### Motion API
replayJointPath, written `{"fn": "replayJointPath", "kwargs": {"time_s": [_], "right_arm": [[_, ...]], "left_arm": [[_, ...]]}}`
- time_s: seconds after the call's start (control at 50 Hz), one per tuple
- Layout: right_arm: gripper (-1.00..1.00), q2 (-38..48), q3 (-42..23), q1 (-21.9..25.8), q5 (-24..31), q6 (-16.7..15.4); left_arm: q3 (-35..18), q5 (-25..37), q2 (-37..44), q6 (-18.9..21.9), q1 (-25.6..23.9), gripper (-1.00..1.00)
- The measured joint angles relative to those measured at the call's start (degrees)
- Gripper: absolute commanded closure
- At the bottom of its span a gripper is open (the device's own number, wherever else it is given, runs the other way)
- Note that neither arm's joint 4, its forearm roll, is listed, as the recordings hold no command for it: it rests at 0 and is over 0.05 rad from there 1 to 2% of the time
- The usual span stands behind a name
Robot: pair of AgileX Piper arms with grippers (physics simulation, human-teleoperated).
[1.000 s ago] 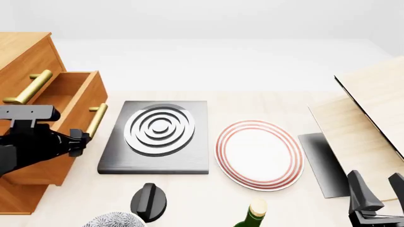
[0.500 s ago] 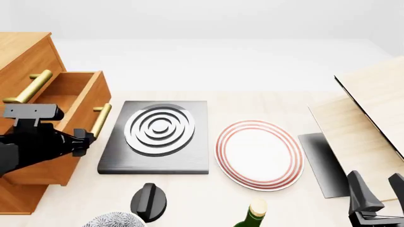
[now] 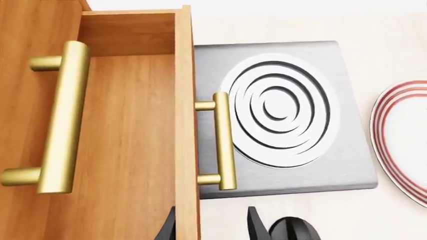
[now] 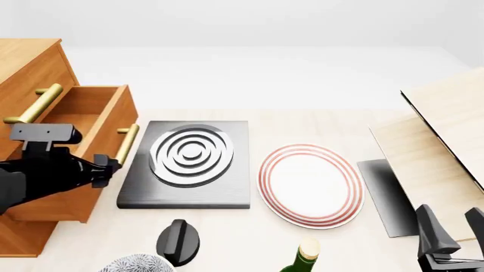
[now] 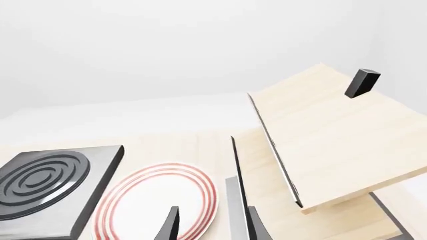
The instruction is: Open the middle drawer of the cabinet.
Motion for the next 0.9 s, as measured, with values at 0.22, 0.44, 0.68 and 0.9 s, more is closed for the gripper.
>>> {"fn": "replayJointPath", "kwargs": {"time_s": [0.22,0.44,0.68,0.9], "right_arm": [[-1.0,-0.17,-0.02,-0.02,0.15,0.04],[-1.0,-0.97,-0.09,-0.02,0.93,0.07],[-1.0,-0.7,-0.05,0.06,0.65,0.03],[-1.0,-1.1,-0.07,0.04,1.03,0.07]], "left_arm": [[-0.15,0.2,-0.09,-0.47,-1.06,-1.0],[-0.78,0.25,-0.9,-0.56,-2.1,-1.0],[-1.57,0.06,-1.33,-0.46,-3.2,-1.0],[-1.8,-0.33,-1.07,-0.81,-4.0,-1.0]]}}
